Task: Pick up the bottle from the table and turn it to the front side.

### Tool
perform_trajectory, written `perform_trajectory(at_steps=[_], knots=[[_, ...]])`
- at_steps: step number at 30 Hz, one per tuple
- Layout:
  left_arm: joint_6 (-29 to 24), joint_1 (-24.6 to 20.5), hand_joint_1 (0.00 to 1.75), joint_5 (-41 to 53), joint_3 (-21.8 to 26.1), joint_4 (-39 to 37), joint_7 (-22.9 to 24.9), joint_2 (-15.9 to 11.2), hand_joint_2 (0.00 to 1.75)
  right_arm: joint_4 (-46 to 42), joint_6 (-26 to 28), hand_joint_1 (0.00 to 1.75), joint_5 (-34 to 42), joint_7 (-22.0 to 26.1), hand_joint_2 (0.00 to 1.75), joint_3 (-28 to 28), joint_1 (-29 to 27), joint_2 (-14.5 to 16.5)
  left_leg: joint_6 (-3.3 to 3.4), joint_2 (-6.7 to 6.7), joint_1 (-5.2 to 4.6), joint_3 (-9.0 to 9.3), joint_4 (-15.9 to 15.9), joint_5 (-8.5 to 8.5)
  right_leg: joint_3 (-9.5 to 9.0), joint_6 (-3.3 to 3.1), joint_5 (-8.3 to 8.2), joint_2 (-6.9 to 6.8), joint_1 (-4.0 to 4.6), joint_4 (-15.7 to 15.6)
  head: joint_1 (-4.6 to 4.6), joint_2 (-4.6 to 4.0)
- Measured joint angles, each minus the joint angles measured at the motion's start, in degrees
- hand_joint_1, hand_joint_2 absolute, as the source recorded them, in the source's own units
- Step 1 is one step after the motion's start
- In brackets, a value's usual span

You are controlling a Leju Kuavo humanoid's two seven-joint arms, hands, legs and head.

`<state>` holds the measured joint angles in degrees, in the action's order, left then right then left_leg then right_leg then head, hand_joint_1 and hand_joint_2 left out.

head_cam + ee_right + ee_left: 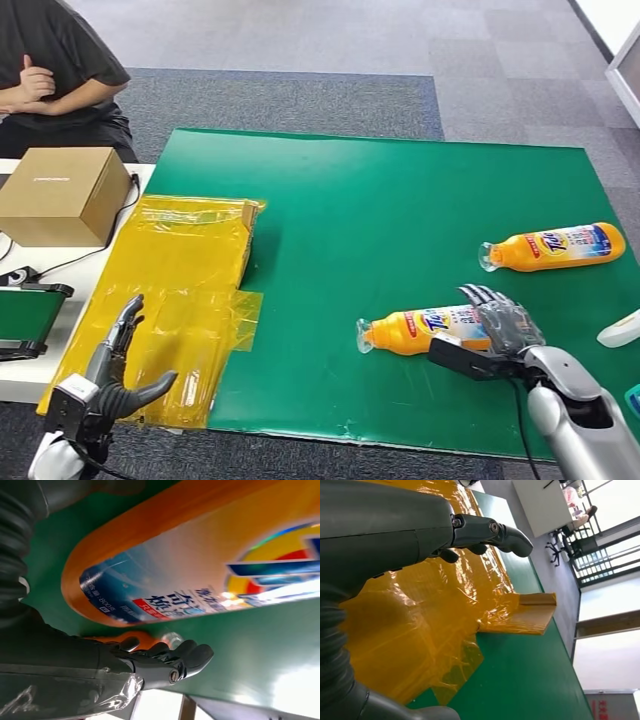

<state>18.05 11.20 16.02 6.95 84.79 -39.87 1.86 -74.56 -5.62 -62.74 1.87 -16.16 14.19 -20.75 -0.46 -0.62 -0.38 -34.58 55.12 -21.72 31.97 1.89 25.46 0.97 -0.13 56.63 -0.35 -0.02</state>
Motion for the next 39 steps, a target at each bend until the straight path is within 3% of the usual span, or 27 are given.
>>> perform_trajectory(at_steps=[4,8,12,19,25,28,32,39], knots=[[0.7,0.0,0.00,1.6,0.9,-1.1,0.0,-0.1,1.75,9.6,-5.0,0.02,0.0,-0.2,1.75,-2.8,7.1,-2.4,0.03,0.00,0.00,-0.01,0.0,0.05,0.01,0.05,-0.04,0.00,-0.01,0.0,0.02,0.00],[0.5,-0.2,0.00,2.4,1.1,-2.1,0.0,-0.1,1.75,19.2,-11.4,1.75,-0.1,1.2,1.75,-7.2,14.6,-2.9,0.06,0.02,0.01,0.05,0.0,0.07,-0.02,0.06,-0.05,0.00,0.00,0.0,0.00,0.00],[-0.1,-0.4,0.00,2.1,1.1,-3.1,0.0,-0.2,1.75,24.7,-12.8,1.75,4.1,4.8,1.75,-11.3,18.8,-3.6,0.06,0.02,0.02,0.13,0.1,0.07,-0.12,0.06,-0.05,0.00,0.01,0.0,0.02,0.00],[0.0,-0.4,0.00,1.9,1.2,-3.9,0.0,-0.6,1.75,24.3,-11.0,1.75,9.2,5.4,1.75,-14.3,19.1,-5.0,0.07,0.01,0.01,0.14,0.1,0.08,-0.15,0.09,-0.07,-0.02,0.01,0.0,0.01,0.00],[1.1,-0.1,0.00,2.4,1.2,-3.9,0.0,-0.5,1.75,11.3,0.7,1.75,13.6,6.4,1.75,-13.3,9.8,-5.2,0.09,-0.08,0.02,0.01,0.1,0.07,-0.09,0.09,-0.06,-0.09,0.02,0.0,0.00,0.01],[1.4,-0.2,0.00,2.3,0.8,-3.8,0.0,-0.4,1.75,3.7,4.5,1.75,14.0,6.2,1.75,-12.6,4.6,-3.1,0.06,-0.07,0.05,-0.02,0.1,0.03,-0.04,0.03,-0.01,-0.09,0.07,0.0,0.01,0.01],[2.8,-1.0,0.00,0.5,0.0,-3.8,0.4,0.1,1.75,-2.3,8.2,1.75,19.3,8.0,1.75,-11.2,-0.2,3.0,0.01,-0.07,0.10,-0.04,0.1,0.01,0.02,-0.01,0.02,-0.08,0.12,0.0,0.00,0.01],[5.2,-2.5,0.00,-2.3,-1.1,-4.4,0.7,0.4,1.75,-5.1,9.6,1.75,22.2,8.0,1.75,-9.6,-1.7,10.5,0.00,-0.06,0.10,-0.06,0.1,0.04,0.00,-0.01,0.01,-0.08,0.11,0.0,0.02,0.00]])
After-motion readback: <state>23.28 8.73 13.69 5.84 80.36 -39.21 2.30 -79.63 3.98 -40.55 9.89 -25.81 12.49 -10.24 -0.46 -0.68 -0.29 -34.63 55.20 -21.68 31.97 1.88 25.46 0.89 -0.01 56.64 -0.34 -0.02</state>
